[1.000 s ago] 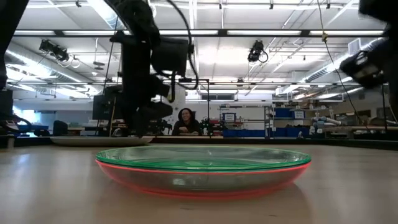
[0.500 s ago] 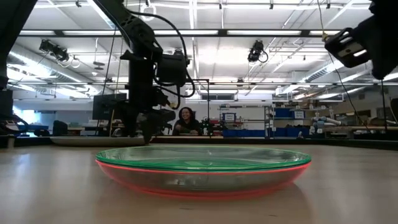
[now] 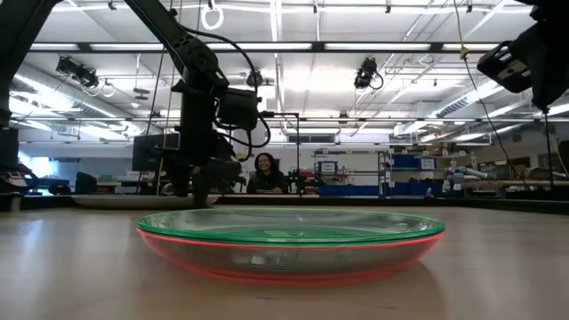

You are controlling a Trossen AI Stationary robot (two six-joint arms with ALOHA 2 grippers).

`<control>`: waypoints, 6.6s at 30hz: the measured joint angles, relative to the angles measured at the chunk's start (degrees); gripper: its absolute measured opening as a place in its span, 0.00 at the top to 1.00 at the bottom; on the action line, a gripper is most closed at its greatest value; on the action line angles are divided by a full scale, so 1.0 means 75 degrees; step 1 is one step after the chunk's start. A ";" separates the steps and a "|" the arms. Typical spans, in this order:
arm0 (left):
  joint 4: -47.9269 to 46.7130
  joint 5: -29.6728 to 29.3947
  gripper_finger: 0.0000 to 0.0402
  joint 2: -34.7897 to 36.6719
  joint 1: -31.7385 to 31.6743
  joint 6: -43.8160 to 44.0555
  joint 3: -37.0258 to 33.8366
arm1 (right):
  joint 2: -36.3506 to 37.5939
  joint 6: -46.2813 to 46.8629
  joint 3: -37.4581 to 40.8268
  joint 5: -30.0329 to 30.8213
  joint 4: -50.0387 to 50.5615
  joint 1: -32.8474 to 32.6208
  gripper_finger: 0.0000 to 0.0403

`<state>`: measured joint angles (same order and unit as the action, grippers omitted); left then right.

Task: Stack plastic plates
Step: Move the gray plate to the middle of the table, then stack the plates on the gray plate

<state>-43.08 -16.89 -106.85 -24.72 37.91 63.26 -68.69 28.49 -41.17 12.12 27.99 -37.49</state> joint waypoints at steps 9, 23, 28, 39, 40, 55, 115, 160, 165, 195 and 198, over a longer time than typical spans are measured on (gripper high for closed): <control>0.0361 0.0447 0.77 0.0000 0.0122 -0.0790 -0.0007 | 0.0029 0.0200 0.0000 0.0108 -0.0389 -0.0107 0.74; 0.3298 0.0353 0.96 0.0015 0.2089 -0.2533 0.0627 | 0.0129 0.0323 0.0000 -0.0195 -0.0522 -0.0152 0.74; 0.3541 0.0336 0.95 0.0013 0.2852 -0.3746 0.0723 | 0.0129 0.0405 0.0000 -0.0191 -0.0577 -0.0152 0.75; 0.4175 0.0018 0.94 -0.0009 0.3458 -0.4880 0.0720 | 0.0129 -0.0385 0.0000 0.0261 -0.1014 -0.0141 0.75; 0.4260 -0.0033 0.94 -0.0009 0.3453 -0.5016 0.0711 | 0.0129 -0.0385 0.0000 0.0294 -0.1031 -0.0140 0.75; 0.4060 0.0288 0.94 -0.0009 0.3005 -0.8282 0.0699 | 0.0111 -0.0347 0.0003 0.0278 -0.1209 -0.0276 0.75; 0.0036 0.0039 0.49 0.1116 0.7269 0.2722 0.1880 | 0.0070 -0.1026 0.0501 0.2984 -0.1889 0.1557 0.74; -0.3551 0.2562 0.30 -0.0256 0.9654 1.0626 0.3386 | 0.0053 -0.1029 0.1040 0.2699 -0.0971 0.3161 0.38; -0.4283 0.2390 0.22 -0.0297 0.9855 1.0597 0.3386 | 0.0053 -0.0645 0.1225 0.2604 -0.0976 0.3129 0.30; -0.4385 0.2392 0.53 -0.2011 0.9301 0.9270 0.3396 | 0.0053 -0.0611 0.1274 0.2123 -0.1187 0.3030 0.27; -0.4325 0.2356 0.62 -0.2011 0.9287 0.9254 0.3398 | 0.0053 -0.0601 0.1274 0.1710 -0.1187 0.3030 0.27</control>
<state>-75.51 0.78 -121.93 44.93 107.31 88.75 -68.29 23.98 -31.62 24.95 19.08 -14.76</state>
